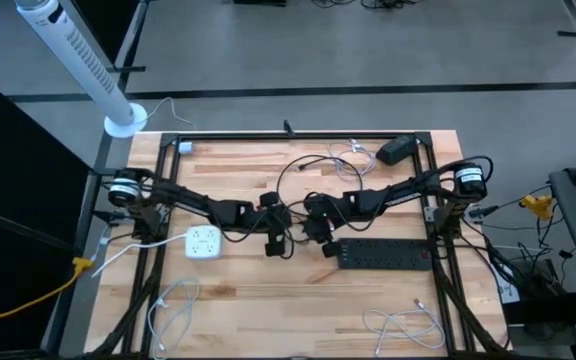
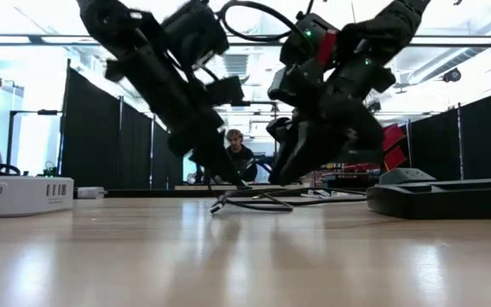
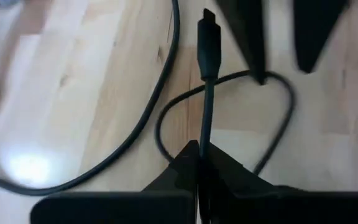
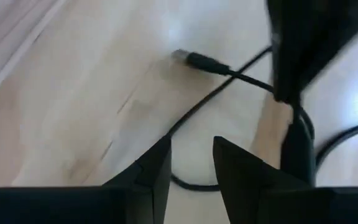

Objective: Insert USB
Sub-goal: Insert the bottom black charger cable into the white outlet extension

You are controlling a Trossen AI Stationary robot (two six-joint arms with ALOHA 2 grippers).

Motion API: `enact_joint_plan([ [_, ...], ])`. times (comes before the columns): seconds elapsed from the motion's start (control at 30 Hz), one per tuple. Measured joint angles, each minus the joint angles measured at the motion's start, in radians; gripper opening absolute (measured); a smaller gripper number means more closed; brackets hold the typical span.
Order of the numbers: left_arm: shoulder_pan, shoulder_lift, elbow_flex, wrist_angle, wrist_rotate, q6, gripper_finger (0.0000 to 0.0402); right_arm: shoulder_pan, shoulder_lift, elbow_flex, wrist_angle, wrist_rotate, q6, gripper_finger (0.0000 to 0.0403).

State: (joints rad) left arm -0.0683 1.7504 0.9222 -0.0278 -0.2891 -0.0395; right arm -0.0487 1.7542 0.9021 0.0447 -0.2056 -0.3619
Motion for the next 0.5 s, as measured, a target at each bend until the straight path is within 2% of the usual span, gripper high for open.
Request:
enact_joint_plan([
  [0.17, -0.053, -0.047, -0.001, -0.024, -0.066, -0.006, 0.0, -0.032, 0.0, -0.013, 0.07, 0.007, 0.023, 0.011],
  [0.5, -0.123, -0.063, -0.001, -0.05, -0.113, 0.01, 0.0, -0.089, -0.056, -0.017, 0.073, 0.024, -0.023, 0.019],
])
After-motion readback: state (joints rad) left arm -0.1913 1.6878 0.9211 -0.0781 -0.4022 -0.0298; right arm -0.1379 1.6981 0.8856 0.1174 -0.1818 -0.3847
